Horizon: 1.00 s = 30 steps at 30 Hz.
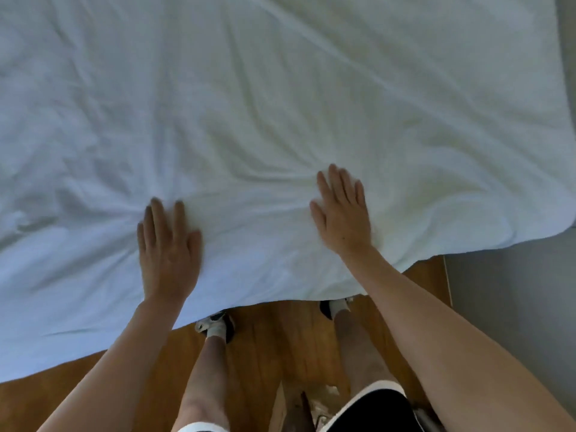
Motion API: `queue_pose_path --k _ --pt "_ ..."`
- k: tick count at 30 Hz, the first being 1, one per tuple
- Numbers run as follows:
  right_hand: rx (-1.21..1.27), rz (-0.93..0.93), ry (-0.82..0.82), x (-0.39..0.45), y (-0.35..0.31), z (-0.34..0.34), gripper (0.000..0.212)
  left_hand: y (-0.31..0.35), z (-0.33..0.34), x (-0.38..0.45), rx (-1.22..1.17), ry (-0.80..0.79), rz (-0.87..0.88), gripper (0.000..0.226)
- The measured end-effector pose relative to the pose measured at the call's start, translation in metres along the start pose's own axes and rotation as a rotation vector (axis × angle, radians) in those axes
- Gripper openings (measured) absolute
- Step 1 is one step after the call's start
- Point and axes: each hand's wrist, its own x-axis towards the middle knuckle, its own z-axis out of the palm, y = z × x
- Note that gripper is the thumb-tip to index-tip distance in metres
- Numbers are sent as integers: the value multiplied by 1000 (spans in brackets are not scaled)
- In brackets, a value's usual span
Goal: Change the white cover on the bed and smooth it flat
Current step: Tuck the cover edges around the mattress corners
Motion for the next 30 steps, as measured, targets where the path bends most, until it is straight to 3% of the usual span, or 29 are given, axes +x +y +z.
queue_pose_path --k 7,10,14,17,22,24,27,30 --pt "39 430 0 -44 262 -12 68 235 61 5 0 -153 219 58" --pt "31 394 24 -61 338 -12 65 319 82 9 47 -228 418 58" --pt "62 442 154 -72 373 -9 59 402 103 12 76 -243 602 65" --pt "123 412 406 -75 381 -8 49 433 109 7 77 -202 650 73" --pt "123 469 704 -62 406 -15 52 443 101 20 8 -20 732 36" --pt "106 391 777 -58 412 -19 42 444 99 21 -54 -4 768 34" --pt "68 55 839 -63 401 -21 22 445 95 19 -123 17 831 35" --pt "103 -241 678 -81 377 -15 19 446 81 9 -178 -7 894 23"
